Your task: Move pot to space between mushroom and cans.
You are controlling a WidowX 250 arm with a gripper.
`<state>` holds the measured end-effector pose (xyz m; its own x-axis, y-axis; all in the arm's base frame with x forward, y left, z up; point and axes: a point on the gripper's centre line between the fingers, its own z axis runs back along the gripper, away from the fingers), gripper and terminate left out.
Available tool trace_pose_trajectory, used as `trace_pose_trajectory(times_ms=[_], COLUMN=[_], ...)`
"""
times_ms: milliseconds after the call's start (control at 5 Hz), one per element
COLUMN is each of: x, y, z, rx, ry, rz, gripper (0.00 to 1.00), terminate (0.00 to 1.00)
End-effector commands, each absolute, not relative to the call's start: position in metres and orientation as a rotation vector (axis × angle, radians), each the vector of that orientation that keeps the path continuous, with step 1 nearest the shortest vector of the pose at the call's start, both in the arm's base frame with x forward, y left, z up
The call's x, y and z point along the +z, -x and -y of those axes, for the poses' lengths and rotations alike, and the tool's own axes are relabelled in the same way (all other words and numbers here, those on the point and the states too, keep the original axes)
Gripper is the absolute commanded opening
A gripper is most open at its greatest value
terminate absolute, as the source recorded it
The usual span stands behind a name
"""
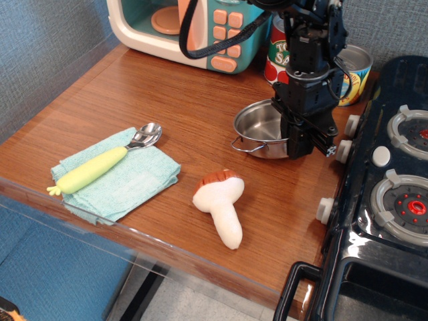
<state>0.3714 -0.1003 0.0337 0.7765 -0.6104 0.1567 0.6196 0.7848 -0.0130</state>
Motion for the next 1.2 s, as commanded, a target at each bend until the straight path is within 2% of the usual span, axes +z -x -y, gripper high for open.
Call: trace_pose_trajectory(times_ms=[0,200,400,800,1000], x=[0.064,0.077,0.095,0.095,0.095], y=[-0.355,-0.345,-0.327,-0.327,-0.327], z=[0.074,0.070,0.072,0.072,0.072], rx=[-0.581,-0.568,-0.527,-0.527,-0.527], ry=[0.072,0.059,-0.007,-0.007,-0.007], rz=[0.224,0.240,0.272,0.272,0.272], gripper=[1.00,1.00,1.00,1.00,1.00], terminate=[0.00,0.00,0.00,0.00,1.00])
